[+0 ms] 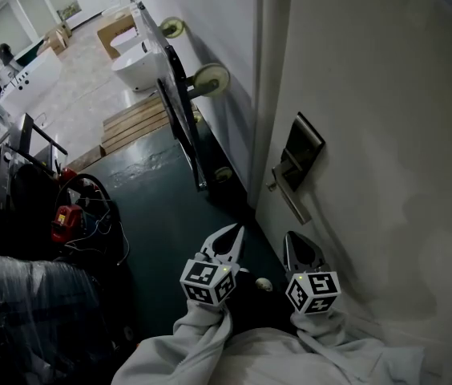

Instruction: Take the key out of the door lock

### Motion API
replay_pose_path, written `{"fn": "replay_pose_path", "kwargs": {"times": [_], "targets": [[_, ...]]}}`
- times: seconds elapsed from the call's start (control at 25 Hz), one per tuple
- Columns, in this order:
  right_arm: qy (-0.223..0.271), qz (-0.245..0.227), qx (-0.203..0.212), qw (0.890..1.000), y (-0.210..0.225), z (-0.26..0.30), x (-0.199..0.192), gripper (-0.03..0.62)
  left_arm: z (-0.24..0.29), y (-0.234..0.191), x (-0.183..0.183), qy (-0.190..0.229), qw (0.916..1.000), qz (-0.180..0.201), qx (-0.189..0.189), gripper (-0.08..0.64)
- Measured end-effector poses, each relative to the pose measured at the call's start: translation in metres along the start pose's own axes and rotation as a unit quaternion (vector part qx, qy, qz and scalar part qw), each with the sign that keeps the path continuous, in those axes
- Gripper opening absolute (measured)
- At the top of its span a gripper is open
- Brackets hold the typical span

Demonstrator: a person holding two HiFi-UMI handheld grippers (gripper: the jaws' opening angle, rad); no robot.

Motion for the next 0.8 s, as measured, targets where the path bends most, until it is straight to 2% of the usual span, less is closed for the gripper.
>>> {"fn": "replay_pose_path", "kwargs": {"times": [0.4,0.68,0.8], "targets": [[0.018,0.018,-0.042,0.999,0.0,0.016,0.003,0.052,0.028,-0.012,0.01,-0.024,0.9974,-0.006,-0.068,0.015],[0.029,0.025,-0.076,0.996,-0.001,0.02,0.001,0.052,0.041,-0.021,0.014,-0.034,0.988,-0.081,-0.127,0.017],[0.031,0.027,-0.086,0.995,-0.003,0.022,0.0,0.052,0.046,-0.025,0.016,-0.039,0.9846,-0.095,-0.141,0.017]]}}
Point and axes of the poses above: the fingertips, and each gripper's own axes: z forward along the fingers, y to its right, x out of its top, the point moved 5 cm from there along -z, backward along the fingers, and after that the axes turned 6 degrees about x, right-handed, at the moved point
